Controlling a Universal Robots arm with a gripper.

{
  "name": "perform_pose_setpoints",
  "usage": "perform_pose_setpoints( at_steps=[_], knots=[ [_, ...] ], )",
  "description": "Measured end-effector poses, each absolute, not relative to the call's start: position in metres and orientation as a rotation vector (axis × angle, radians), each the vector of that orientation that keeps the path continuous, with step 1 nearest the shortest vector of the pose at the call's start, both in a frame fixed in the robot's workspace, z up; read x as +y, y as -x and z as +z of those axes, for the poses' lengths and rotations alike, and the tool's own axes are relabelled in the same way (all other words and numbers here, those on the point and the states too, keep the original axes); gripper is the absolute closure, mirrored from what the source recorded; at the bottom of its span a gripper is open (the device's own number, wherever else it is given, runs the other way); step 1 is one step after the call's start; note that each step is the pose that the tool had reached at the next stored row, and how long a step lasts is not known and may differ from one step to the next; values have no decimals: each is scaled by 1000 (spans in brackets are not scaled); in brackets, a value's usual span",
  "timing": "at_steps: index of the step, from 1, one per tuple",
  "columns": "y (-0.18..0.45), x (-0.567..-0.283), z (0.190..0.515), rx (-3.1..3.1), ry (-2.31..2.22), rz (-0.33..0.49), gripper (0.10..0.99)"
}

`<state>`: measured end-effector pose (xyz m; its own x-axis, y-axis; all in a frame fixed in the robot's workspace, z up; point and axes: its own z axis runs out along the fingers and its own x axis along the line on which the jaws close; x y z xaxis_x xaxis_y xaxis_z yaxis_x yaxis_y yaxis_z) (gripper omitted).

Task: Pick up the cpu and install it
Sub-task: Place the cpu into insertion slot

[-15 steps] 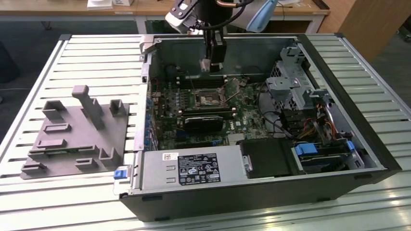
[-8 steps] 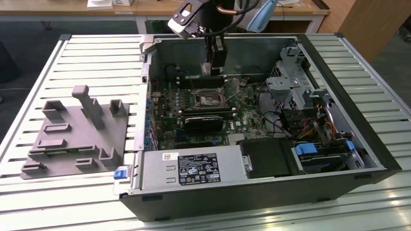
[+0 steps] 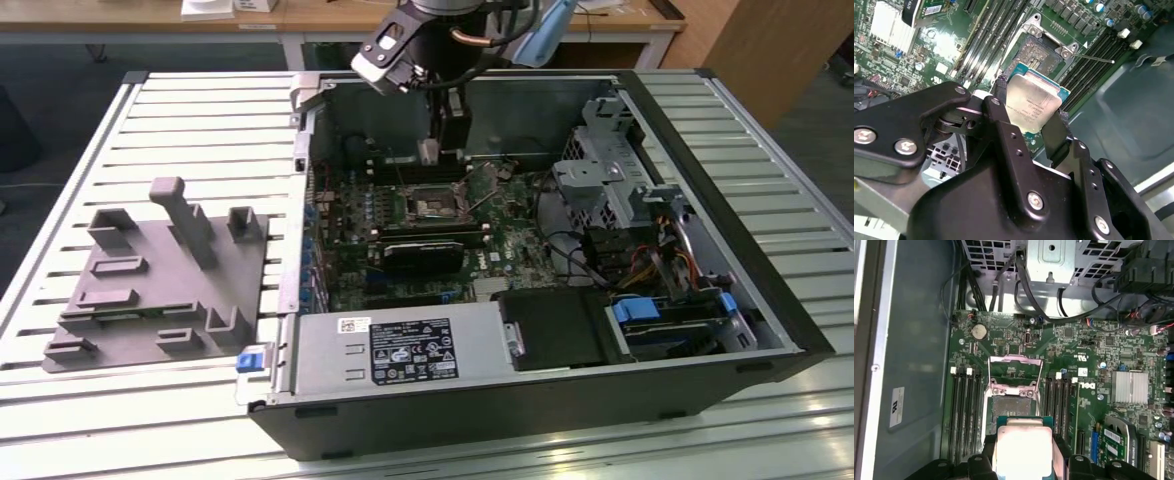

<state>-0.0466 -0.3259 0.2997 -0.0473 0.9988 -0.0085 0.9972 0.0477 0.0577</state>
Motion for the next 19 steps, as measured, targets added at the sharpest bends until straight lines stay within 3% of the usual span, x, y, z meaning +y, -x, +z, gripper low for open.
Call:
perform_pose_setpoints(
  at_steps=[19],
  knots=[
    [42,-323,276,2245,-2136,50,557]
  ],
)
